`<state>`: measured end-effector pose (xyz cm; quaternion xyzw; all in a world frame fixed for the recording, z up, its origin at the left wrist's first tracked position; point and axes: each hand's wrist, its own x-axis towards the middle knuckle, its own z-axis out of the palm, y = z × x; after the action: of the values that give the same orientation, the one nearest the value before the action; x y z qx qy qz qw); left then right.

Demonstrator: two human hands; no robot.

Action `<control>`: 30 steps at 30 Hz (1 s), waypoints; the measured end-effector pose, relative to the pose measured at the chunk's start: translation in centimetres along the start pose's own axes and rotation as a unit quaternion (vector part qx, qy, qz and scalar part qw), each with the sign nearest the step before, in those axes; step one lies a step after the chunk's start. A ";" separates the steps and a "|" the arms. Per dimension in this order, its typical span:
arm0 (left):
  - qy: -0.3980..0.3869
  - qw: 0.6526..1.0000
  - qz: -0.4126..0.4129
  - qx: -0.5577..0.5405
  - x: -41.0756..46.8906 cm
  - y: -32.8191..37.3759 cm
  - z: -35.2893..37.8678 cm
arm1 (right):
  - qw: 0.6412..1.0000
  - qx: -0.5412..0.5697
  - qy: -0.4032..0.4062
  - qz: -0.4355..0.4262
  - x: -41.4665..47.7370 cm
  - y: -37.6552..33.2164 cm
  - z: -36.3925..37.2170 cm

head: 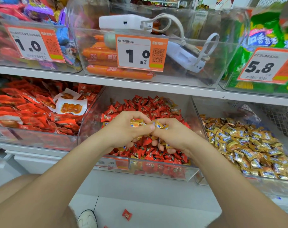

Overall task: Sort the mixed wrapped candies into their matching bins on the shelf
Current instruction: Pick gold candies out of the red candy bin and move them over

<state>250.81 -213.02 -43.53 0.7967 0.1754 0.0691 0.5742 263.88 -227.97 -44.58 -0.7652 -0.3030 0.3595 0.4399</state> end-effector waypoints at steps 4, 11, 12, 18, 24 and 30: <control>0.052 0.993 -0.063 -0.088 0.7 -0.2 -0.6 | 0.999 0.002 -0.028 0.015 0.0 -0.2 -0.8; 0.062 0.966 -0.161 -0.194 0.7 -0.1 -0.9 | 0.999 -0.001 -0.037 0.028 -0.4 -0.2 -1.2; 0.063 0.962 -0.171 -0.202 0.7 -0.2 -0.8 | 0.999 0.007 -0.029 0.025 -0.4 -0.3 -1.2; 0.059 0.937 -0.181 -0.295 0.4 0.1 -0.2 | 0.999 0.038 -0.003 -0.007 -1.4 -0.3 -1.0; 0.058 0.949 -0.103 -0.291 0.6 0.0 1.4 | 0.985 0.162 -0.057 -0.014 -1.7 -0.4 0.8; 0.045 0.962 -0.087 -0.253 0.7 -0.6 2.0 | 0.994 0.105 -0.005 -0.038 -1.7 -0.4 0.9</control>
<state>251.99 -214.35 -44.77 0.6029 0.2464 0.0964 0.7526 262.11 -228.70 -44.06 -0.7007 -0.2948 0.3758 0.5299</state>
